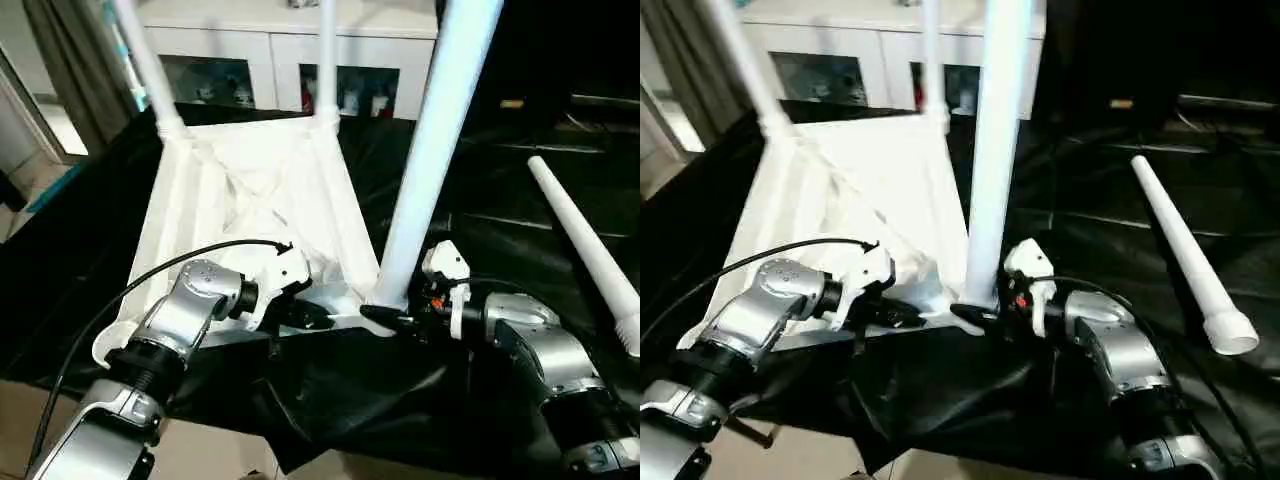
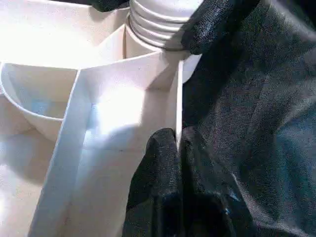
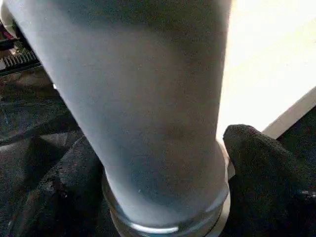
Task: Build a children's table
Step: Rotate leg to tighten
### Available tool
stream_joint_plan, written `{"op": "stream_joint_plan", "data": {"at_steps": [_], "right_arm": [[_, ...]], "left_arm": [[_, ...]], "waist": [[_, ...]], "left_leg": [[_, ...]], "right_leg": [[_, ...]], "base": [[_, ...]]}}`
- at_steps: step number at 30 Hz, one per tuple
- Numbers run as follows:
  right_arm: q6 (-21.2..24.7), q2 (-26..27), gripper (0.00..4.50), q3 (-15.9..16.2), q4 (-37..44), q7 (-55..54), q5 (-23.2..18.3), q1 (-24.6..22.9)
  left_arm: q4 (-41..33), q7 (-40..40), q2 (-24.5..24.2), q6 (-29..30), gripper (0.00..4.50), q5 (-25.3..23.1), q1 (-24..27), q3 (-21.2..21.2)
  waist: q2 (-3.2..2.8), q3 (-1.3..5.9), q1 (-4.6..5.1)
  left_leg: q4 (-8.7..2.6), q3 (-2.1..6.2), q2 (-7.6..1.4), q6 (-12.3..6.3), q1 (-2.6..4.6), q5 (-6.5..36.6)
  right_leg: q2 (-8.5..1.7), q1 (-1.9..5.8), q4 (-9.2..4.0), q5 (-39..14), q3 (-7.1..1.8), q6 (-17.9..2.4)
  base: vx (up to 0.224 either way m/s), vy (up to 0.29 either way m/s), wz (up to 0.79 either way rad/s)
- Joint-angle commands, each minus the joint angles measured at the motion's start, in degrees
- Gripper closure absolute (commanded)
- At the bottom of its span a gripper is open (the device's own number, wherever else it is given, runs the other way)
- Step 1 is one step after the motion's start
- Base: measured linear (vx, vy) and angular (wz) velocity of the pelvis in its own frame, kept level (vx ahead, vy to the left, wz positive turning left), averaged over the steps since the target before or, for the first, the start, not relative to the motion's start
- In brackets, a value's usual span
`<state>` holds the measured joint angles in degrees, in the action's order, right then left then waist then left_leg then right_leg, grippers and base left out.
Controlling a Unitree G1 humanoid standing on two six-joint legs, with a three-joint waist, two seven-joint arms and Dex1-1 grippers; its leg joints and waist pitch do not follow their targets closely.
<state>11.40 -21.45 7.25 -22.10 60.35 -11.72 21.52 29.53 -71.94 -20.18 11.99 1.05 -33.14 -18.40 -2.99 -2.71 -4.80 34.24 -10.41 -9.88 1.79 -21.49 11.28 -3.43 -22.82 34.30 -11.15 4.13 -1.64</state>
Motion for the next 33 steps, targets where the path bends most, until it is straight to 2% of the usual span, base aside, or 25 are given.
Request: {"op": "stream_joint_plan", "data": {"at_steps": [1,2,3,4,5,7,9,11,12,13,15,17,19,21,24,25,27,28,30,31,33], "right_arm": [[1.31,-0.49,0.84,0.1,0.55,0.07,-0.5,-0.5],[1.68,-0.23,1.11,0.24,0.68,0.11,-0.65,-0.64],[1.68,-0.23,1.11,0.24,0.68,0.11,-0.65,-0.64],[1.92,0.08,1.23,0.45,0.81,-0.05,-0.76,-0.84],[1.71,1.09,1.23,0.24,0.27,-1.69,-0.57,-0.98],[1.63,1.96,1.43,-0.12,-0.34,-3.41,-0.34,-0.95],[1.28,2.94,1.53,-0.55,-1.39,-5.92,0.39,-0.66],[-0.8,5.8,1.62,-1.87,-5.47,-14.98,3.33,0.66],[-1.06,6.59,1.64,-2.22,-6.33,-16.92,3.69,0.92],[-1.27,9.46,1.67,-3.34,-8.59,-22.92,4.27,1.75],[-0.73,11.62,1.69,-4.15,-9.68,-26.37,4.0,2.39],[-0.45,14.54,1.7,-5.03,-11.6,-32.6,4.54,3.57],[-0.38,15.3,1.7,-5.22,-12.21,-34.6,4.78,3.95],[-0.76,19.24,1.7,-4.59,-15.76,-40.76,6.1,6.4],[-1.96,21.14,1.7,-4.38,-17.38,-41.67,6.44,7.95],[-3.02,21.27,1.7,-4.35,-17.61,-40.8,6.68,8.34],[-3.19,20.78,1.15,-4.15,-17.1,-39.09,6.61,8.33],[-2.7,19.7,1.01,-3.73,-15.85,-36.16,6.19,7.86],[-2.85,18.3,0.92,-2.77,-14.56,-33.48,6.47,7.28],[-2.5,16.86,0.69,-1.96,-13.59,-31.13,6.47,6.82],[-1.98,15.41,0.59,-1.31,-12.46,-28.43,6.13,6.31]], "left_arm": [[-0.4,-2.71,-0.34,-0.03,4.5,0.32,-0.04,-1.34],[-0.14,-2.42,-0.13,-0.08,4.5,0.23,-0.29,-1.21],[-0.14,-2.42,-0.13,-0.08,4.5,0.23,-0.29,-1.21],[-0.3,-2.2,-0.04,0.04,4.5,0.33,-0.31,-1.14],[-0.52,-1.8,0.11,0.27,4.5,0.41,-0.21,-1.13],[-0.55,-1.19,0.34,0.28,4.5,0.39,-0.14,-1.03],[-0.2,0.03,0.82,0.39,4.5,0.28,-0.21,-0.74],[1.9,5.52,2.6,1.3,4.5,-1.07,-1.17,0.09],[2.65,7.12,3.18,1.3,4.5,-1.43,-1.51,0.35],[5.66,13.18,5.45,1.21,4.5,-2.55,-3.0,1.45],[7.62,17.1,7.21,1.49,4.5,-3.02,-4.16,2.17],[10.22,23.46,9.98,1.9,4.5,-3.39,-5.84,3.58],[10.9,25.24,10.78,2.0,4.5,-3.37,-6.31,4.06],[12.38,29.49,14.86,2.64,4.5,-2.85,-7.74,4.88],[12.03,28.98,16.58,2.49,4.5,-2.62,-7.79,4.42],[12.02,28.26,16.66,1.78,4.5,-2.83,-7.73,4.04],[11.8,26.99,16.27,1.27,4.5,-2.66,-7.5,3.79],[11.22,24.97,15.24,0.29,4.5,-2.46,-6.99,3.38],[10.61,22.8,14.17,-0.29,4.5,-2.06,-6.47,3.05],[9.88,20.54,13.16,-0.9,4.5,-1.65,-5.9,2.83],[8.99,18.45,12.27,-1.33,4.5,-1.2,-5.32,2.72]], "waist": [[0.39,3.68,0.17],[0.41,3.78,0.1],[0.44,3.79,0.1],[0.81,3.8,0.14],[0.48,3.81,0.03],[0.41,3.79,0.11],[0.32,3.57,0.41],[0.36,3.3,0.87],[0.17,3.03,1.29],[0.1,2.78,1.85],[0.19,2.78,2.2],[-0.08,2.72,2.48],[0.11,2.79,2.82],[-0.02,2.87,2.99],[0.09,2.99,2.92],[0.03,3.18,2.84],[0.13,3.24,2.82],[0.3,3.25,2.79],[0.18,3.3,2.75],[0.22,3.4,2.67],[0.26,3.49,2.68]], "left_leg": [[-3.62,1.25,-3.79,-4.75,0.74,6.35],[-3.57,1.28,-3.75,-4.78,0.68,5.69],[-3.54,1.28,-3.73,-4.87,0.64,5.42],[-3.5,1.22,-3.7,-5.12,0.58,5.06],[-3.48,1.3,-3.71,-5.12,0.6,5.01],[-3.49,1.24,-3.7,-4.99,0.65,5.35],[-3.71,1.32,-3.62,-3.9,0.69,7.16],[-3.89,1.31,-3.49,-2.78,0.8,9.27],[-4.14,1.45,-3.29,-1.7,0.96,11.27],[-4.24,1.42,-3.15,-0.68,1.25,12.99],[-4.35,1.65,-3.06,0.08,1.62,15.09],[-4.5,1.8,-3.21,0.27,1.78,16.0],[-4.55,1.85,-3.1,0.01,1.64,16.25],[-4.54,1.81,-3.1,-0.21,1.34,14.98],[-4.41,1.75,-3.04,-0.73,1.26,14.23],[-4.42,1.75,-3.13,-1.52,1.02,12.82],[-4.28,1.61,-3.07,-2.42,0.89,11.61],[-4.23,1.55,-2.99,-2.85,0.81,11.28],[-4.2,1.6,-3.07,-3.56,0.58,10.28],[-4.1,1.6,-3.13,-3.99,0.49,9.21],[-4.03,1.64,-3.23,-4.64,0.36,8.0]], "right_leg": [[-5.3,3.26,-3.48,-5.74,-3.06,-13.8],[-5.28,3.33,-3.32,-4.84,-3.05,-13.7],[-5.26,3.34,-3.28,-4.43,-3.05,-13.67],[-5.27,3.38,-3.27,-3.92,-3.05,-13.67],[-5.35,3.34,-3.19,-4.05,-3.05,-13.7],[-5.35,3.22,-3.39,-4.77,-3.06,-13.55],[-5.33,3.2,-3.69,-7.28,-3.01,-13.25],[-5.41,3.07,-4.17,-10.91,-3.03,-12.67],[-5.35,3.0,-4.68,-15.09,-2.93,-11.72],[-5.31,2.79,-5.3,-19.26,-2.92,-10.75],[-5.35,2.78,-5.82,-24.03,-2.84,-9.19],[-5.38,2.53,-6.05,-24.8,-2.86,-8.74],[-5.37,2.63,-6.08,-24.29,-2.88,-8.71],[-5.4,2.66,-5.87,-22.25,-2.94,-9.23],[-5.54,2.84,-5.81,-20.65,-3.0,-9.81],[-5.48,3.09,-5.38,-17.51,-3.04,-10.32],[-5.48,3.23,-5.11,-15.02,-3.06,-11.02],[-5.49,3.28,-5.19,-15.01,-3.06,-10.97],[-5.52,3.43,-5.05,-14.81,-2.96,-10.92],[-5.54,3.5,-4.92,-13.82,-2.98,-10.92],[-5.47,3.69,-4.56,-11.45,-2.95,-11.34]], "base": [[0.0,0.0,0.0],[0.0,0.0,0.0],[0.0,0.0,0.0],[0.0,0.0,0.0],[0.0,0.0,0.0],[0.0,0.0,0.0],[0.0,0.0,0.0],[0.0,0.0,0.0],[0.0,0.0,0.0],[0.0,0.0,0.0],[0.0,0.0,0.0],[0.0,0.0,0.0],[0.0,0.0,0.0],[0.0,0.0,0.0],[0.0,0.0,0.0],[0.0,0.0,0.0],[0.0,0.0,0.0],[0.0,0.0,0.0],[0.0,0.0,0.0],[0.0,0.0,0.0],[0.0,0.0,0.0]]}}
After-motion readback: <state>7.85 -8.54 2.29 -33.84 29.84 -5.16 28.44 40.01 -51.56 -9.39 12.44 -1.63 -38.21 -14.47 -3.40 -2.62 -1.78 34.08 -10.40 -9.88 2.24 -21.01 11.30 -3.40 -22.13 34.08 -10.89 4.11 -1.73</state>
